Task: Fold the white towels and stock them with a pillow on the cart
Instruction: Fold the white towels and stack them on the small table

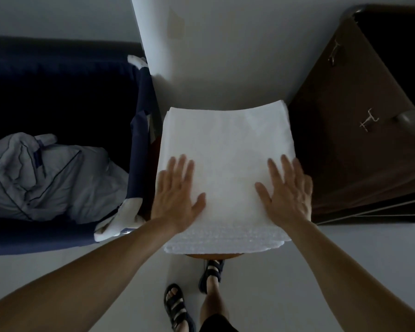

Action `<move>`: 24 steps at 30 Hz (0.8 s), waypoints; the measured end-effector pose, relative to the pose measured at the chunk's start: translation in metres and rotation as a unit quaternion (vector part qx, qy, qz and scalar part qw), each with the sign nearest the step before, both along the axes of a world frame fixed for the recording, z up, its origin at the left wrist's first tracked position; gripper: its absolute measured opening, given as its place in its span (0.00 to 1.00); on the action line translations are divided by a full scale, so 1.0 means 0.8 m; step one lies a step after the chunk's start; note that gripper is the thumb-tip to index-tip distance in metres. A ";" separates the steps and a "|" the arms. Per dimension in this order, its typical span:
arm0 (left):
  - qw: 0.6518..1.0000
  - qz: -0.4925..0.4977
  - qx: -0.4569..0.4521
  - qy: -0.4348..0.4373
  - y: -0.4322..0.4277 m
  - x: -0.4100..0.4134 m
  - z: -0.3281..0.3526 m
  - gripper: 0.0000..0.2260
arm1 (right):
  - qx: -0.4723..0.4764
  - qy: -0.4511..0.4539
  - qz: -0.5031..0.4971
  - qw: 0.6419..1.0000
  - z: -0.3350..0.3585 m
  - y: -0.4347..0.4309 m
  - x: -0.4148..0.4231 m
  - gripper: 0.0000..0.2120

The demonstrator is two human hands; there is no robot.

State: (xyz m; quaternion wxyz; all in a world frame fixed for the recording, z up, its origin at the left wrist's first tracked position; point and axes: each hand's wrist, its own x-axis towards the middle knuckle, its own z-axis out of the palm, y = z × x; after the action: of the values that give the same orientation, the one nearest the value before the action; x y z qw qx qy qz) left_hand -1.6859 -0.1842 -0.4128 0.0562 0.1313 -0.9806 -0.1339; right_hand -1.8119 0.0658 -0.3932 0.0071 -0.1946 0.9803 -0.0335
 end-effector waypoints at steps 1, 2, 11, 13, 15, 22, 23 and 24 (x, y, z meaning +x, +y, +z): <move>0.998 -0.050 -0.020 -0.028 0.005 -0.006 -0.003 0.36 | 0.019 -0.043 0.020 0.999 -0.008 -0.008 0.006 0.35; 0.995 -0.074 -0.023 -0.069 0.007 -0.011 -0.008 0.36 | 0.037 -0.084 0.025 0.995 -0.018 -0.012 0.011 0.36; 0.987 -0.053 -0.007 -0.149 0.013 -0.005 -0.057 0.37 | 0.057 -0.121 0.027 0.991 -0.068 -0.003 0.013 0.36; 0.987 -0.055 -0.003 -0.153 0.013 -0.004 -0.056 0.37 | 0.063 -0.126 0.029 0.990 -0.065 -0.003 0.014 0.36; 0.984 -0.065 0.004 -0.167 0.010 -0.003 -0.048 0.38 | 0.076 -0.134 0.030 0.988 -0.056 -0.004 0.014 0.37; 0.989 0.009 0.003 -0.151 -0.050 -0.024 0.012 0.35 | 0.000 -0.119 0.069 0.991 0.016 -0.088 -0.021 0.43; 0.989 0.035 -0.003 -0.145 -0.069 -0.033 0.023 0.35 | -0.006 -0.117 0.096 0.988 0.025 -0.112 -0.032 0.42; 0.988 0.059 -0.004 -0.140 -0.089 -0.040 0.034 0.34 | -0.007 -0.120 0.124 0.985 0.032 -0.136 -0.042 0.41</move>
State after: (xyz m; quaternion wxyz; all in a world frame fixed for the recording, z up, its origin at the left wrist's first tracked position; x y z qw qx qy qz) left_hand -1.7175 -0.2552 -0.3859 -0.0729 0.2062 -0.9700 -0.1063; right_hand -1.8454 -0.0434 -0.3673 0.1278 -0.3089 0.9404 -0.0620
